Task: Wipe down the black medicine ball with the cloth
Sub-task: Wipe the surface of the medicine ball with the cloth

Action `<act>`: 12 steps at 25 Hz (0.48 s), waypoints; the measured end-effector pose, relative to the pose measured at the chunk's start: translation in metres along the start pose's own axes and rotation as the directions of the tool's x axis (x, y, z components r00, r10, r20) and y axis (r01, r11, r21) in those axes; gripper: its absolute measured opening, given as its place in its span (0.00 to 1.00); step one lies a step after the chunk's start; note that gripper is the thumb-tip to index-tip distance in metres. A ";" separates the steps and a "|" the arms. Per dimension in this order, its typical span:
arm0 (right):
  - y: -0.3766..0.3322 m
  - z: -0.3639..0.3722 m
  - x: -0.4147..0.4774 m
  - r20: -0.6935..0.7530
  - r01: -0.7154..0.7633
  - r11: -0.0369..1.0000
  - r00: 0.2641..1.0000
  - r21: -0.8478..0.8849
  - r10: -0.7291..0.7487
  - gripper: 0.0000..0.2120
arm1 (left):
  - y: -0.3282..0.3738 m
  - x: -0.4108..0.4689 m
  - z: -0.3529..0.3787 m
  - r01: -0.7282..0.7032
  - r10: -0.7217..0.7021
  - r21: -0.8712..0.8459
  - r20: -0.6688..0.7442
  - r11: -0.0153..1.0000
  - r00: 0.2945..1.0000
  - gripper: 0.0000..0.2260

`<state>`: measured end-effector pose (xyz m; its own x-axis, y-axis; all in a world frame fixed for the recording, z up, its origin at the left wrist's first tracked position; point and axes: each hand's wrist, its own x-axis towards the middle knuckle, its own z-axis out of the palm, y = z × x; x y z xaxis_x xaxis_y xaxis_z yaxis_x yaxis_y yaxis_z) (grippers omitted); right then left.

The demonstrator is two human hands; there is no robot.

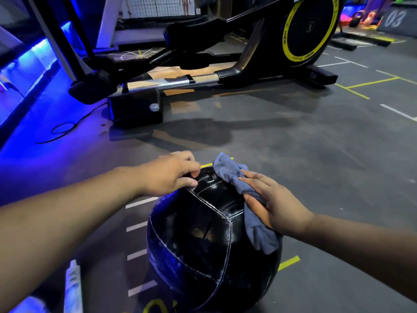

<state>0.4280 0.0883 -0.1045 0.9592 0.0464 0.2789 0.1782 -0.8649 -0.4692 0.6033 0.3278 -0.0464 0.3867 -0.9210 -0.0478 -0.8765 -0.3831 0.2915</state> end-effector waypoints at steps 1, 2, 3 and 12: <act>0.000 -0.002 0.002 0.012 0.005 1.000 1.000 0.007 -0.005 0.24 | 0.000 0.001 0.003 -0.047 0.047 -0.030 -0.018 0.998 0.999 0.07; 0.000 -0.003 0.004 0.021 0.006 1.000 1.000 0.013 -0.007 0.25 | 0.001 0.001 0.007 -0.094 0.092 -0.025 -0.041 0.995 0.995 0.07; -0.001 -0.004 0.006 0.023 0.003 1.000 1.000 0.016 -0.003 0.25 | 0.003 0.002 0.009 -0.135 0.136 0.010 -0.067 0.991 0.988 0.07; 0.007 -0.027 0.003 -0.186 -0.244 0.953 0.943 0.179 0.277 0.10 | 0.024 0.036 -0.004 -0.310 0.314 0.063 -0.087 0.949 0.945 0.10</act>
<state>0.4265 0.0692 -0.0846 0.9129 -0.2885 0.2888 -0.0252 -0.7459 -0.6655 0.5977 0.2855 -0.0373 0.1148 -0.9849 0.1294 -0.9695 -0.0826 0.2309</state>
